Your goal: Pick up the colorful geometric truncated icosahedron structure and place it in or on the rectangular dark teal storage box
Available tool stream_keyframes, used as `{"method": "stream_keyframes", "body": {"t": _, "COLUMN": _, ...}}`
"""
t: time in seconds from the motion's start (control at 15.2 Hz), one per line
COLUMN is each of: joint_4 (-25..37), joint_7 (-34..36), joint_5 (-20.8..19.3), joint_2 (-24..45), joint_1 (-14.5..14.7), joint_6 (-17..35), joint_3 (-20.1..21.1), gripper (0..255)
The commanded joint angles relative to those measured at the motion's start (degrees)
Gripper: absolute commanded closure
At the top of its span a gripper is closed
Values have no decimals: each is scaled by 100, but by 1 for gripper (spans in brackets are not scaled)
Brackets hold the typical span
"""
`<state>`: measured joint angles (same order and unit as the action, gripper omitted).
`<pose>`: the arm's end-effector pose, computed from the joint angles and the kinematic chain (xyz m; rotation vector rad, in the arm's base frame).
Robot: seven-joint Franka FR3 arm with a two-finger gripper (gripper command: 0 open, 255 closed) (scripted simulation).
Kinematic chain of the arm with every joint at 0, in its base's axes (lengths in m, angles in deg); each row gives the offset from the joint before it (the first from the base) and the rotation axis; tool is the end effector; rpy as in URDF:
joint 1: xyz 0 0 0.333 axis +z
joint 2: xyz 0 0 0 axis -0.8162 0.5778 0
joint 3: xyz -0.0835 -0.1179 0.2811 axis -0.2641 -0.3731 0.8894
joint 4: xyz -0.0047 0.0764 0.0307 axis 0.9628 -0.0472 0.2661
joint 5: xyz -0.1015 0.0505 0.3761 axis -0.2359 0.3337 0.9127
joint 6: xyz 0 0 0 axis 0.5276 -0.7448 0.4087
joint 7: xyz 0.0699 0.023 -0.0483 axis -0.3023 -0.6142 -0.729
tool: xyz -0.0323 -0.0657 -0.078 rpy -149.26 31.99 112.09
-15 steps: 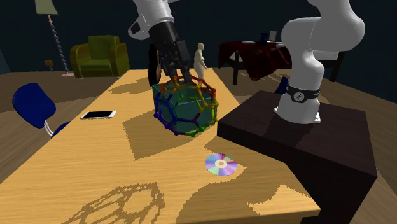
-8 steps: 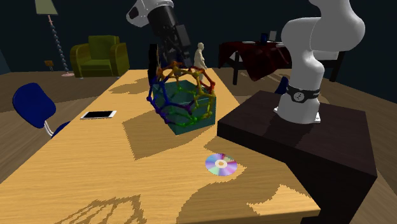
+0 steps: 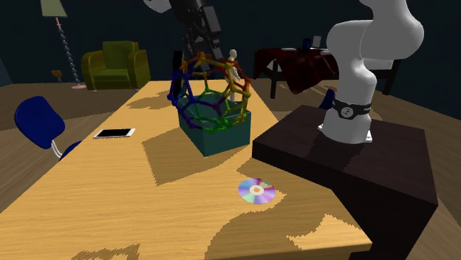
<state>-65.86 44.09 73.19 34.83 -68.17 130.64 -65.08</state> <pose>0.4376 -0.3397 0.4310 -2.6289 0.4015 0.0909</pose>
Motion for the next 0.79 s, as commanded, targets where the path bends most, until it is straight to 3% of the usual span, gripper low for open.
{"method": "stream_keyframes", "body": {"t": 0.0, "joint_4": 92, "joint_7": -73, "joint_5": -57, "joint_2": -31, "joint_1": -76, "joint_6": -152, "joint_3": -65, "gripper": 255}}
{"method": "stream_keyframes", "body": {"t": 0.73, "joint_4": 930, "joint_7": -1324, "joint_5": -386, "joint_2": 307, "joint_1": -990, "joint_6": -1159, "joint_3": -716, "gripper": 255}}
